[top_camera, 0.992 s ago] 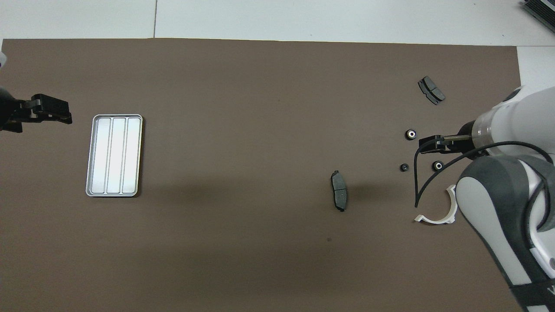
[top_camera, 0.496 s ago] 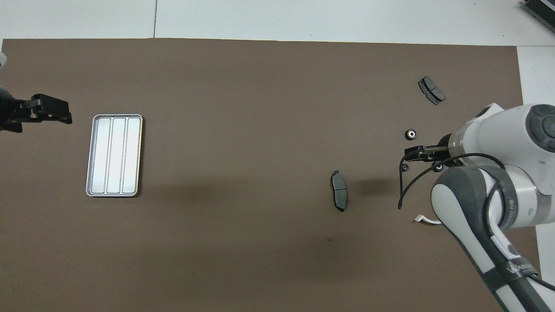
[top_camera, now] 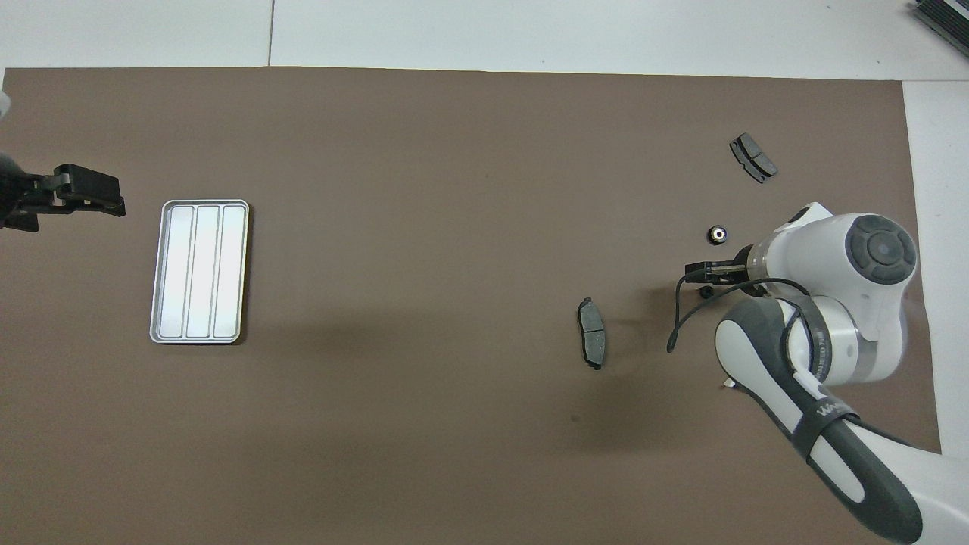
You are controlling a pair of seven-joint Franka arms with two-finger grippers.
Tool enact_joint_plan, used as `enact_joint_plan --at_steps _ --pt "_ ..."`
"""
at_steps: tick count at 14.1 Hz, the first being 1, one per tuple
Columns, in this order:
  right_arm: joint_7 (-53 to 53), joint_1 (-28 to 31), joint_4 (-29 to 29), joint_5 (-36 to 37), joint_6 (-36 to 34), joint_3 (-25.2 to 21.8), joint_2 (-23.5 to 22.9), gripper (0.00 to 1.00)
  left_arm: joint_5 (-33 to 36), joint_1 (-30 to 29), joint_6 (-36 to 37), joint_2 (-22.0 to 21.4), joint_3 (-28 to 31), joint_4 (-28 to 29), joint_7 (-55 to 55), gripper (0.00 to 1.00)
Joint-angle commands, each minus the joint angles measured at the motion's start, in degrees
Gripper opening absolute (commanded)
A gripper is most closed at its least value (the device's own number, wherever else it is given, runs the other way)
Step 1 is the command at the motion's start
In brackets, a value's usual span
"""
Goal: Pick bearing gear from pile to tray
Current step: 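Close the right gripper on the black gear and lift it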
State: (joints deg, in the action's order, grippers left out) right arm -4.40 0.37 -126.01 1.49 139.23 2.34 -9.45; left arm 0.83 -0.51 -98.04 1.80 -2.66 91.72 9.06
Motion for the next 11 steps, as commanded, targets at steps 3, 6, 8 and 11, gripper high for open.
enact_joint_plan --at_steps 3,6,8,11 --pt "2.38 0.07 -1.69 -1.14 2.71 0.3 -0.65 1.0 0.22 -0.55 0.75 -1.18 -0.24 0.74 -0.45 1.0" --pt "2.46 -0.11 -3.72 -1.06 6.14 0.39 -0.83 1.0 0.22 -0.46 0.75 -1.18 -0.33 0.74 -0.36 1.0" --pt "2.46 -0.11 -3.89 -1.05 6.41 0.39 -0.92 1.0 0.22 -0.55 0.4 -1.18 -0.33 0.74 -0.53 1.0" --pt "2.37 -0.46 -4.6 -1.05 6.5 0.39 -0.83 0.81 0.22 -0.11 -0.04 -1.18 -0.33 0.83 -0.44 1.0"
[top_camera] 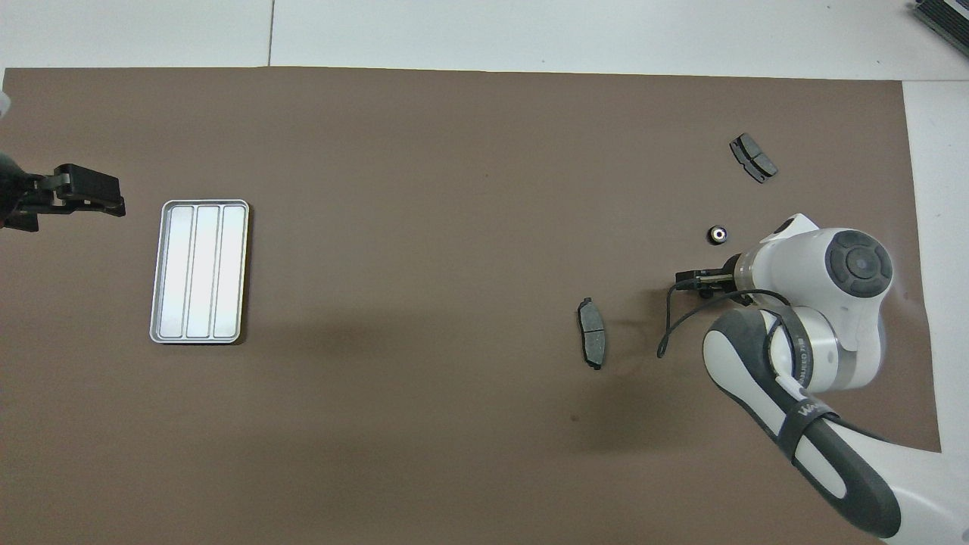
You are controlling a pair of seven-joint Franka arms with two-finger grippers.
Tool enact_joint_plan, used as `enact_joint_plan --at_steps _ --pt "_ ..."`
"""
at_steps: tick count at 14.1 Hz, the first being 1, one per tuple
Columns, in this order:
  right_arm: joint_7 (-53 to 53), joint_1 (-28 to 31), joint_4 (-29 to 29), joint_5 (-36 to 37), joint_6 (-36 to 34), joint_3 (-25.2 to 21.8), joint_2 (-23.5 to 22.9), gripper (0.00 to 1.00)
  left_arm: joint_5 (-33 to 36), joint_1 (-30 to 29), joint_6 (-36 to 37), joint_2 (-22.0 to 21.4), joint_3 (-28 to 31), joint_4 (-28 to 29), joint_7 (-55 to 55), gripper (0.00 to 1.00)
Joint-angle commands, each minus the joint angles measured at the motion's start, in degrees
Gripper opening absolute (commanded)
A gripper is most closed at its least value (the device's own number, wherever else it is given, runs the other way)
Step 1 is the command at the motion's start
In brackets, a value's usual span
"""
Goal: Pick bearing gear from pile to tray
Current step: 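Close the right gripper on the black gear and lift it, then carry the gear to the table center and open the right gripper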
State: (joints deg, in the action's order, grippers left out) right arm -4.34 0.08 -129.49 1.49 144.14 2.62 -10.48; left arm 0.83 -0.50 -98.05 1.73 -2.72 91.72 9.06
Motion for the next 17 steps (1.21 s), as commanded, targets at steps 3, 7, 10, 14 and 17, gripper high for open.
enact_joint_plan --at_steps 3,7,10,14,17 --pt "1.88 -0.69 -1.03 -1.05 1.5 0.11 0.2 0.38 0.22 -0.29 -0.3 -1.82 -0.27 2.4 -0.88 1.0" --pt "1.97 -0.87 -0.68 -1.05 1.41 0.11 0.2 0.01 0.22 -0.46 -1.09 -2.43 -0.27 3.55 -0.89 1.0" --pt "1.62 -0.96 0.63 -1.05 0.8 0.63 1.25 0.0 0.22 -0.46 -1.35 -2.52 -0.27 4.08 -0.89 1.0" --pt "-3.28 -4.9 3.44 -1.05 -1.48 0.72 2.48 0.0 0.22 -0.55 -2.05 -2.52 -0.27 4.17 -0.89 1.0" --pt "-11.62 -9.82 5.38 -1.05 -1.58 0.72 1.78 0.0 0.22 -0.55 -3.46 -3.05 -0.27 5.39 -0.89 1.0"
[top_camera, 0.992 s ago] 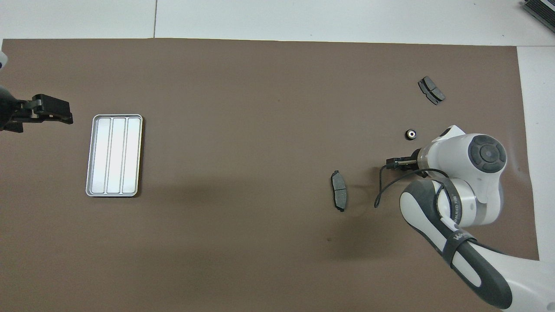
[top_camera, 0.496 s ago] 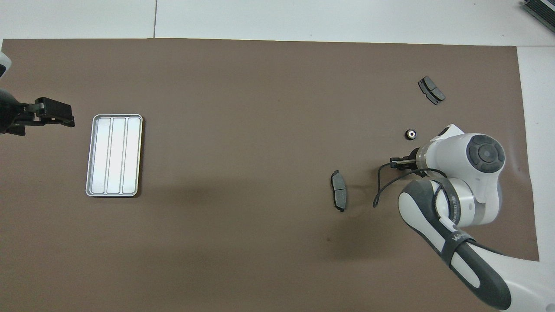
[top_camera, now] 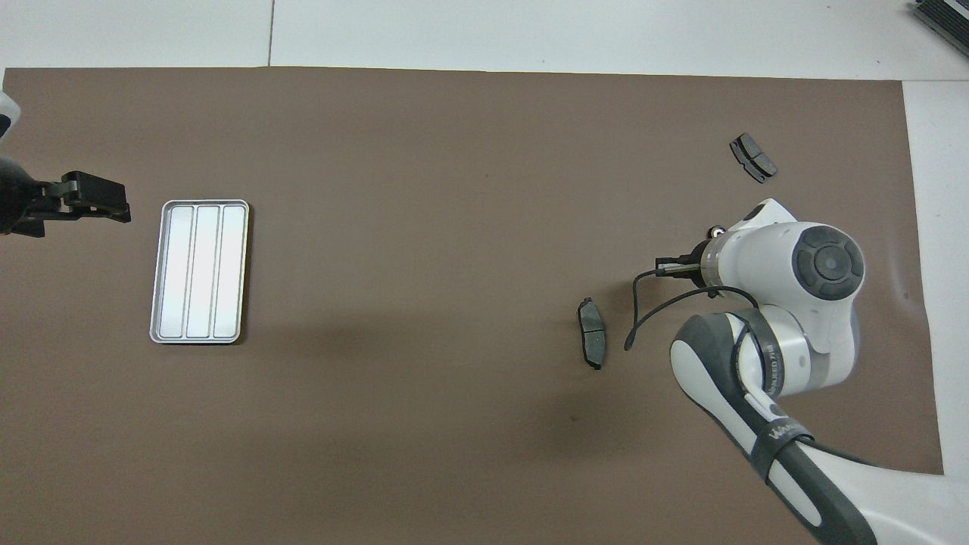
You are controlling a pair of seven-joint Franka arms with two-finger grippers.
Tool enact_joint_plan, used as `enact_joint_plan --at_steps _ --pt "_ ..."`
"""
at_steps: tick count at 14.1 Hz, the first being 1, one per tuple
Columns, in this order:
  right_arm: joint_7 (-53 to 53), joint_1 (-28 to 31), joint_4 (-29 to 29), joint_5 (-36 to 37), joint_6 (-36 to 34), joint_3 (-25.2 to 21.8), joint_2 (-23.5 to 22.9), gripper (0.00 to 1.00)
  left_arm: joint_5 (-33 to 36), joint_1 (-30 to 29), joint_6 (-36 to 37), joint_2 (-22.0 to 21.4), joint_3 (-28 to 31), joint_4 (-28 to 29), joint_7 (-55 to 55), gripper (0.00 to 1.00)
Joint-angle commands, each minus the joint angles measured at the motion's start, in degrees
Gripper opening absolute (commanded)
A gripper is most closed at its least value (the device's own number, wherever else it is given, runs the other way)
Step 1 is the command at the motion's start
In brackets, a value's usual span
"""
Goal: Pick bearing gear from pile to tray
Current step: 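Carry the gear to the table center and open the right gripper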
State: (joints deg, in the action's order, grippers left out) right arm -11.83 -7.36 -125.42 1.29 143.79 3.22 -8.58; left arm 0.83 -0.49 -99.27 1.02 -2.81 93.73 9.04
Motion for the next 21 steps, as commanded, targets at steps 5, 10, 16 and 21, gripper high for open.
enact_joint_plan --at_steps 5,10,16,21 --pt "-18.65 -12.58 5.09 -0.85 -1.15 0.12 -2.05 0.0 0.22 -1.26 -3.21 -4.53 -0.18 8.29 -1.04 1.0" --pt "-28.41 -20.84 9.49 -0.85 -0.88 0.12 -5.48 0.03 0.05 -2.41 -12.52 -7.43 -0.18 15.95 -1.49 1.0" --pt "-40.62 -28.84 14.05 0.29 1.75 0.03 -12.94 0.18 0.05 -1.62 -10.16 -7.69 -0.27 16.04 -1.4 1.0" --pt "-41.26 -28.86 15.2 1.26 2.55 0.03 -13.84 1.0 0.05 -1.7 -12.79 -9.27 -0.27 19.55 -1.4 1.0"
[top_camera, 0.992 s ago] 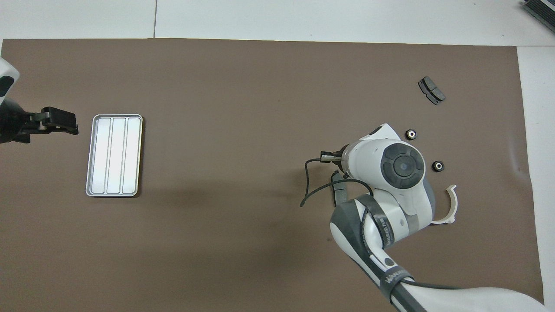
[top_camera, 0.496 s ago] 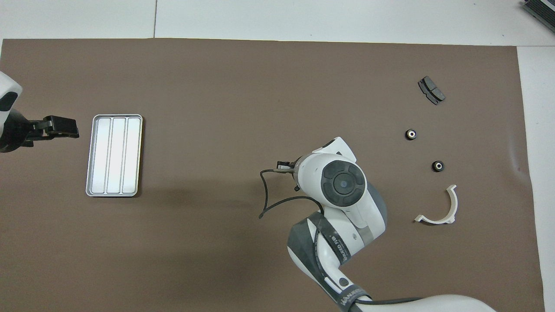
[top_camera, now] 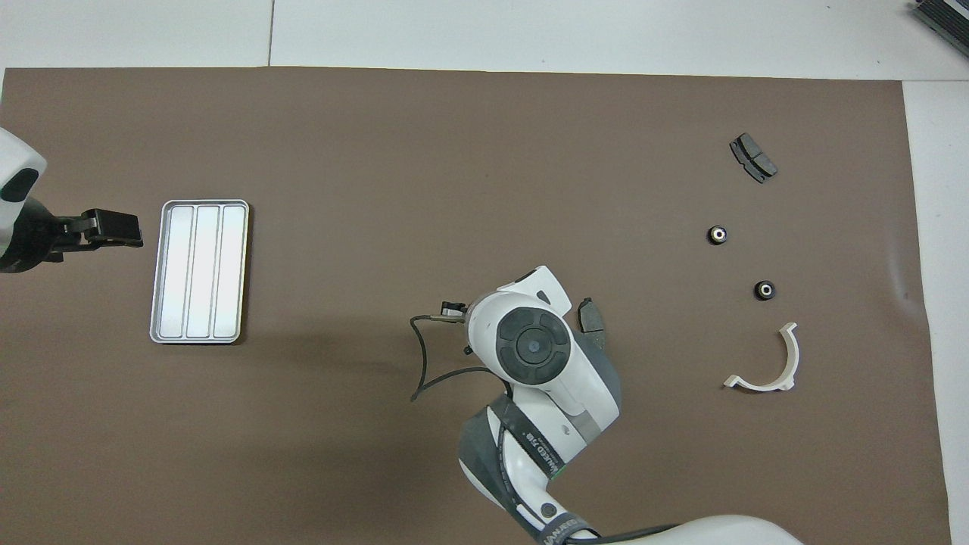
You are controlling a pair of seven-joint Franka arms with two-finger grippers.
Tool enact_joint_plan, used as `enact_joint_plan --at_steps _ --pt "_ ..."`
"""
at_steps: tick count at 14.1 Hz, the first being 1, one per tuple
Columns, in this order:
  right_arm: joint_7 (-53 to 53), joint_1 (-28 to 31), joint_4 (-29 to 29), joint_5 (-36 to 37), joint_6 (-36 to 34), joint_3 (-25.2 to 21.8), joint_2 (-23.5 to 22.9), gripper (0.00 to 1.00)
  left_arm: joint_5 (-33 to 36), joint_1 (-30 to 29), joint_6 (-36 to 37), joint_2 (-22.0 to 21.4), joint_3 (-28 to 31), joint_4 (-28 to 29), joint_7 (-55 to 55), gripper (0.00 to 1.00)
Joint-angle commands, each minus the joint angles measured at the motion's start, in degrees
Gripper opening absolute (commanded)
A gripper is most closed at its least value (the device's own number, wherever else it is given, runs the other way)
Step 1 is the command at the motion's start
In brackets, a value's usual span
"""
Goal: Pick bearing gear from pile to tray
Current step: 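Carry the gear to the table center and open the right gripper, then move the left gripper over the gear while the right gripper withdraws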
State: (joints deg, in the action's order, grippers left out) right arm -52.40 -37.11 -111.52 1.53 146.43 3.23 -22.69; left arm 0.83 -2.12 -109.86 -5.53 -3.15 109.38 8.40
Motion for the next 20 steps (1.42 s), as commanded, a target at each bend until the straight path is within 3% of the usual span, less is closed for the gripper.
enact_joint_plan --at_steps 1,6,11,16,20 --pt "-0.34 1.24 1.3 1.02 -0.96 -0.16 1.58 1.0 0.05 0.01 -2.38 -2.99 0.07 4.34 -0.75 1.0" --pt "6.6 7.56 -0.45 1.02 -4.75 -0.68 6.78 1.0 -0.04 0.54 -2.38 -2.73 -0.28 4.43 -0.14 1.0" --pt "19.5 17.84 -5.89 0.93 -5.8 -0.6 12.92 1.0 -0.21 10.54 -0.36 -0.19 -0.28 4.08 1.95 1.0" --pt "36.54 28.56 -7.92 -0.03 -12.48 -0.51 16.01 1.0 -2.32 20.22 -6.94 5.08 -0.37 3.55 18.12 1.0" --pt "51.23 36.57 -11.26 -0.21 -13.1 -0.51 16.98 1.0 -2.41 27.59 -14.74 9.74 -0.37 3.9 26.47 1.0"
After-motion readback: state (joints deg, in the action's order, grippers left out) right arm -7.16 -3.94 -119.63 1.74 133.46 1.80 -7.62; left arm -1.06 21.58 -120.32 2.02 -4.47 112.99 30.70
